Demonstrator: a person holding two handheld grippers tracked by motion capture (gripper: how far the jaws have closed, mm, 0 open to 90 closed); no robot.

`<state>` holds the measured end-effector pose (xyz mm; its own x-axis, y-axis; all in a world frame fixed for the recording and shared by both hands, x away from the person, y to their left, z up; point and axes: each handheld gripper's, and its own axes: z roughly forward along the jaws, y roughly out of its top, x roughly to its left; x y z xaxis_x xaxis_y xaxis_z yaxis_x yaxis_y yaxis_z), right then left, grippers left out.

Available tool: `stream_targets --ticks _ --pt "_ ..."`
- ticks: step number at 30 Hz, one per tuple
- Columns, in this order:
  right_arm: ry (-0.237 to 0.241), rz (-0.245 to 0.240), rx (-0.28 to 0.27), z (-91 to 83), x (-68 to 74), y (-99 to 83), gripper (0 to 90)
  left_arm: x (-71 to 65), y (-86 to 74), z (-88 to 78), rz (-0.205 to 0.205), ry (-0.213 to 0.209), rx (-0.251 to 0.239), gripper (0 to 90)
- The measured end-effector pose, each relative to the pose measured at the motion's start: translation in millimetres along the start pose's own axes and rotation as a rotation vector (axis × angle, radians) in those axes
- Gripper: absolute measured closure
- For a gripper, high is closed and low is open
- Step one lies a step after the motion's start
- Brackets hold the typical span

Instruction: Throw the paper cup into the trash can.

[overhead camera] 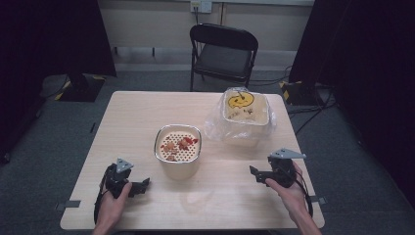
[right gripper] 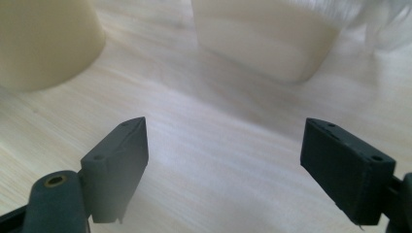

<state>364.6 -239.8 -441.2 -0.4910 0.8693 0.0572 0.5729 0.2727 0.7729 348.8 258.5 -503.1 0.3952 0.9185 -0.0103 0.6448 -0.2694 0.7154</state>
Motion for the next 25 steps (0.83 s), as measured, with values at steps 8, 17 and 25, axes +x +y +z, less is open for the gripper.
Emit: stream_targets --ticks 8,17,25 --pt "-0.058 0.009 0.065 25.3 -11.3 -20.9 17.1 0.0 0.0 0.0 0.000 0.001 0.000 0.0" --pt "-0.118 0.008 0.108 47.8 -9.0 -30.1 15.1 0.1 0.0 -0.1 0.000 -0.001 0.000 0.0" --pt "-0.128 0.005 0.056 47.3 -3.9 -36.6 14.3 0.0 -0.1 -0.1 0.000 -0.001 0.000 0.0"
